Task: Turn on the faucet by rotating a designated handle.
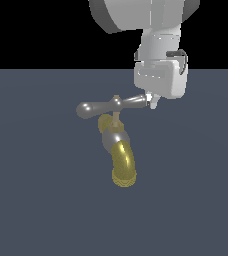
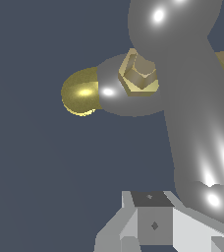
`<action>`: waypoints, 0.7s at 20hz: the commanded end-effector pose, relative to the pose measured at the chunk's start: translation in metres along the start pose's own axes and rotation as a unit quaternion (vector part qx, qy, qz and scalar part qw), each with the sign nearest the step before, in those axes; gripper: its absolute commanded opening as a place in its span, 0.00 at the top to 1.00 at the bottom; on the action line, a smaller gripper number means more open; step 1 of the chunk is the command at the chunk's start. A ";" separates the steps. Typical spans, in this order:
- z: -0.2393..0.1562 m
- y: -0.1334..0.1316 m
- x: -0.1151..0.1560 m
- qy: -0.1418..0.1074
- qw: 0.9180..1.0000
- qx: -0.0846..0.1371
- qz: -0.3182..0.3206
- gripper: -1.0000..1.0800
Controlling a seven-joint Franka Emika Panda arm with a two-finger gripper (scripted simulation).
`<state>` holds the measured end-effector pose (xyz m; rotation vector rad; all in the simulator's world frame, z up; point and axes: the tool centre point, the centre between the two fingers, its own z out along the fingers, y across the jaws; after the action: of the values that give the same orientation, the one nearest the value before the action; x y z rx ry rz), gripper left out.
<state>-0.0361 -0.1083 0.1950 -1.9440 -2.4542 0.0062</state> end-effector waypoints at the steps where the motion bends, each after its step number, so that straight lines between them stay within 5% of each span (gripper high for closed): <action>1: -0.002 0.012 0.000 -0.003 1.000 -0.005 -0.003 1.00; 14: 0.000 0.038 -0.002 -0.003 1.000 -0.001 0.005 1.00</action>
<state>-0.0052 -0.1144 0.1948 -1.9773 -2.4349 0.0141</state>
